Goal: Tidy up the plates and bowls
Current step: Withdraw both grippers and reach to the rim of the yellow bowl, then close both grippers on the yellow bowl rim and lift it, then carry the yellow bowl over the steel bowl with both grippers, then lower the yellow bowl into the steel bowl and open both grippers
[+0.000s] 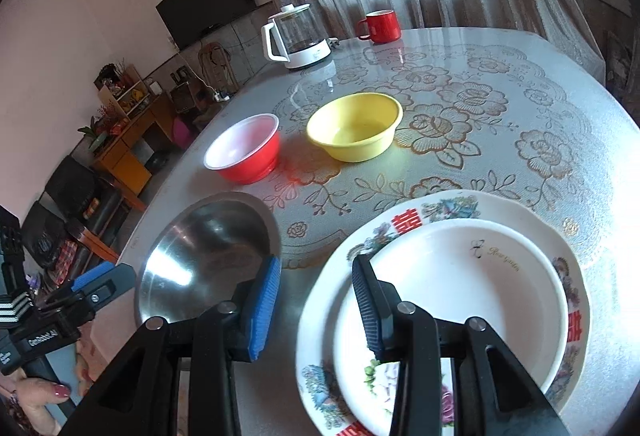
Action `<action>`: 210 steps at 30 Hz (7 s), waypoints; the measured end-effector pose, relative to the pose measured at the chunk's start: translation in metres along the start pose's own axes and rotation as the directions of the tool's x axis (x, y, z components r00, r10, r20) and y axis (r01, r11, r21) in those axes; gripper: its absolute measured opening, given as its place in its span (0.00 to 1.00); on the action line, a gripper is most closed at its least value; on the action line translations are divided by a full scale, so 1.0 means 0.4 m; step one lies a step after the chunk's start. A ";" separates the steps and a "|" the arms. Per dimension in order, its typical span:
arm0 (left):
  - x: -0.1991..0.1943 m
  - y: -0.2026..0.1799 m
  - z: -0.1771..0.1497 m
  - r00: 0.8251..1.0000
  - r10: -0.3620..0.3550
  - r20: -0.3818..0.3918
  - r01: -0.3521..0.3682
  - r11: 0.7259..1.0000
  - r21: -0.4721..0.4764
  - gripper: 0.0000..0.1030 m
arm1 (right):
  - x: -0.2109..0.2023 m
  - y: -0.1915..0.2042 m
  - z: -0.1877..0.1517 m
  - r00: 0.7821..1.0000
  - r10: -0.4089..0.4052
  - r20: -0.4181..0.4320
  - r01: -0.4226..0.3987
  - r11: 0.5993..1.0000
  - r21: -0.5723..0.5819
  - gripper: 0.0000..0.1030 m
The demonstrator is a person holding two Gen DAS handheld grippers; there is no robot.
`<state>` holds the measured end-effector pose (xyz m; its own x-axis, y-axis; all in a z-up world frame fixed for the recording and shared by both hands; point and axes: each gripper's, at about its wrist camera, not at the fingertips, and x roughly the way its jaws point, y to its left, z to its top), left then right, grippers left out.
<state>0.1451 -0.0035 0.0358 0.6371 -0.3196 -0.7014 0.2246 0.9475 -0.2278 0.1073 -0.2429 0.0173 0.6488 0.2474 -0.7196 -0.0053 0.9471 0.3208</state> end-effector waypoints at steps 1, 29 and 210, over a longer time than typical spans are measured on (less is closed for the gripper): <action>0.000 -0.011 0.010 1.000 -0.002 0.003 0.002 1.000 0.012 0.98 | -0.001 -0.007 0.008 1.000 -0.018 -0.002 0.018 1.000 -0.005 0.37; 0.227 -0.236 0.242 0.991 -0.048 -0.128 0.063 0.991 0.114 1.00 | 0.090 -0.153 0.247 0.975 -0.223 -0.022 0.216 0.962 -0.169 0.37; 0.121 -0.002 -0.030 0.994 -0.071 -0.085 0.073 0.997 0.015 0.62 | 0.140 0.168 -0.032 0.982 0.115 -0.152 -0.118 0.993 -0.009 0.15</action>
<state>0.1668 -0.0198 -0.0062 0.5546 -0.3840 -0.7383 0.2811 0.9215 -0.2682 0.1333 -0.1629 -0.0093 0.5209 0.3832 -0.7628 -0.0889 0.9131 0.3980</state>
